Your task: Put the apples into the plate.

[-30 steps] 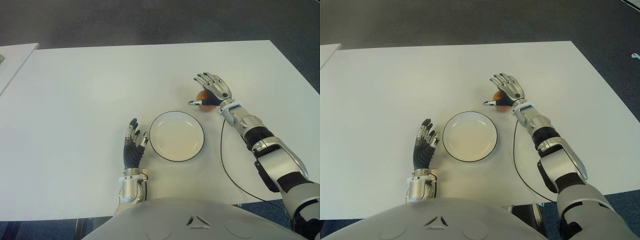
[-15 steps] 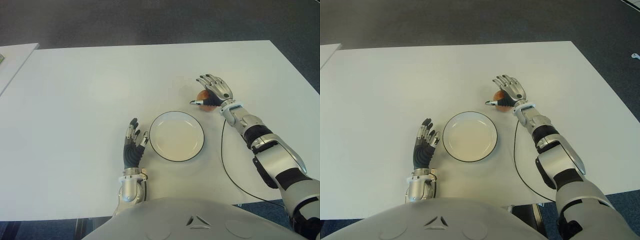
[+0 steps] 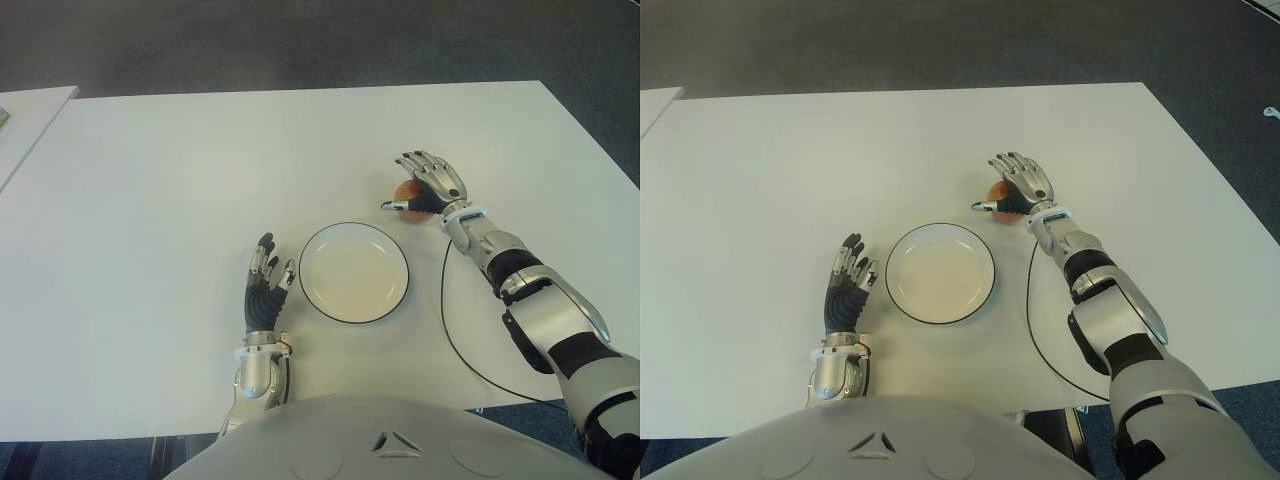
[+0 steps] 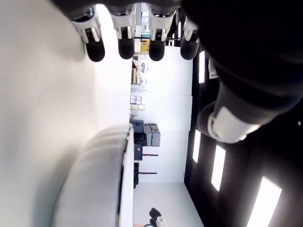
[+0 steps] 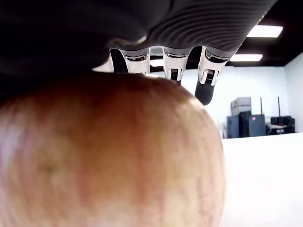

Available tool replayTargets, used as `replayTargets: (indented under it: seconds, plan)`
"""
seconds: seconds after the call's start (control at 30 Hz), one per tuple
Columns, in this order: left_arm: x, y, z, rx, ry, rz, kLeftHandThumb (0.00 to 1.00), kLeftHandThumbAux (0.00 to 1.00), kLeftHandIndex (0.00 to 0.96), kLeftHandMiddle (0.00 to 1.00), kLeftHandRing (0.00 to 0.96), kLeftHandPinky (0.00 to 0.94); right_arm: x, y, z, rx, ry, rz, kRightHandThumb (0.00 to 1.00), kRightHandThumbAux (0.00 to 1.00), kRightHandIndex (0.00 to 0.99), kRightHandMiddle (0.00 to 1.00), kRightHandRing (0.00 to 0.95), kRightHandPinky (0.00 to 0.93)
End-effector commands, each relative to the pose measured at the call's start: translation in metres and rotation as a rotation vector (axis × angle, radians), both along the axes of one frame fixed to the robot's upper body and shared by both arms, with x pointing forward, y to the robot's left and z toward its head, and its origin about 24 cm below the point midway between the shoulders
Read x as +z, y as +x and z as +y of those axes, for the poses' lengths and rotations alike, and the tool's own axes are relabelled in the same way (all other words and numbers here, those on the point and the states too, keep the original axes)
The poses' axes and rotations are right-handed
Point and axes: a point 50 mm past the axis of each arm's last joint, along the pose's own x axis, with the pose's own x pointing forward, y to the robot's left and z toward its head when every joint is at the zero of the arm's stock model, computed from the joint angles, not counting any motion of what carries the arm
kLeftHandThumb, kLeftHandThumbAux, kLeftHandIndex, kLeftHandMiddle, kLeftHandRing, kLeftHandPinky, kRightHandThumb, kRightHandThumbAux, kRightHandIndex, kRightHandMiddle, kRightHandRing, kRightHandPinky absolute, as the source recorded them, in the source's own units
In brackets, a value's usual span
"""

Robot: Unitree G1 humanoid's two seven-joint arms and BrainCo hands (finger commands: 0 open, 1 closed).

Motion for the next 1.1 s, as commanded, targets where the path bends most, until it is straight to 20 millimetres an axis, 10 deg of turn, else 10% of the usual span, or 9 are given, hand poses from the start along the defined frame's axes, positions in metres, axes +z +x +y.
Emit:
replayTargets:
  seconds: [0.03, 1.1]
  plan:
    - [-0.006, 0.002, -0.013, 0.014, -0.054, 0.055, 0.01, 0.65, 0.07, 0.046, 0.014, 0.017, -0.009, -0.005, -0.008, -0.017, -0.025, 0.057, 0.28, 0.185, 0.0, 0.0, 0.0, 0.0]
    - [0.001, 0.005, -0.016, -0.018, -0.051, 0.027, 0.0, 0.637, 0.043, 0.022, 0.0, 0.0, -0.055, -0.037, -0.023, -0.073, -0.135, 0.266, 0.305, 0.276, 0.0, 0.0, 0.0, 0.0]
